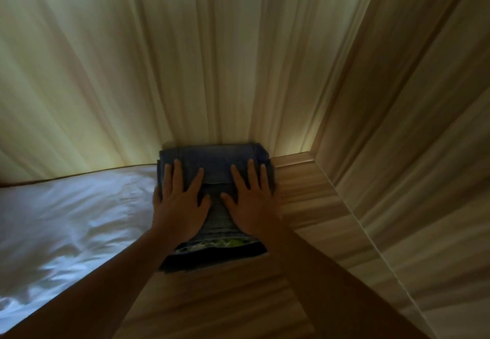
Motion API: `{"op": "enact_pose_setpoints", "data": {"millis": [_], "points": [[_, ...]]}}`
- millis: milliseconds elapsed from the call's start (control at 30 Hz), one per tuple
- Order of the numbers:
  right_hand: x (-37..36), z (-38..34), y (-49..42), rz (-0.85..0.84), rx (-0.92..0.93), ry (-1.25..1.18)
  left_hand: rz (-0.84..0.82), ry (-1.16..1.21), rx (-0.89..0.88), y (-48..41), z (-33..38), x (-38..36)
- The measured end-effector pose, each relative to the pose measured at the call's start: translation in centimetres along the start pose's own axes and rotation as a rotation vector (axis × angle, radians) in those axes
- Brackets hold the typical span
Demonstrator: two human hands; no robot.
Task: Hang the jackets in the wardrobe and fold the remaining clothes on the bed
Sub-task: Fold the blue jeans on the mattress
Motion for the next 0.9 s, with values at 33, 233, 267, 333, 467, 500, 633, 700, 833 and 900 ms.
{"op": "enact_pose_setpoints", "data": {"millis": [33, 233, 267, 333, 467, 500, 633, 700, 833, 900], "points": [[-0.9, 0.2, 0.0, 0.002, -0.023, -0.026, -0.008, -0.011, 0.01, 0.0, -0.4, -0.7], [-2.8, 0.9, -1.7, -0.04, -0.052, -0.093, -0.05, -0.014, 0.022, -2.2, -1.0, -1.8], [-2.9, 0.9, -1.9, -0.048, -0.049, -0.091, -0.064, -0.011, 0.025, -2.3, -1.1, -1.9], [-2.7, 1.0, -2.2, -0.073, -0.052, -0.095, -0.095, 0.005, 0.027, -2.6, -1.3, -2.2], [-1.3, 0.3, -1.6, -0.081, -0.059, -0.021, -0.126, 0.043, 0.039, -3.3, -1.4, -1.6], [-0.8, -0.1, -0.8, -0.049, -0.057, 0.007, -0.107, 0.085, 0.03, -3.0, -1.4, -1.3], [0.8, -1.2, 4.4, 0.078, 0.023, 0.069, -0.064, 0.233, -0.025, 2.0, -1.5, -0.3], [1.5, -0.9, 7.2, 0.034, 0.077, 0.061, -0.132, 0.278, -0.012, 6.0, -2.1, 0.5], [4.8, -1.2, 13.0, -0.074, 0.067, -0.083, -0.138, 0.454, 0.012, 13.4, -3.8, 4.4], [7.1, -2.4, 16.3, -0.147, 0.044, -0.124, -0.17, 0.433, 0.076, 17.0, -5.0, 6.1]]}}
Point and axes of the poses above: each hand's wrist, its own y-axis away from the middle knuckle, its own x-axis out of the back of the hand, z = x × y, the point moved 1 cm from there along -y, towards the middle knuckle, and after that the axes turned 5 degrees about y, right-handed, at the moved point
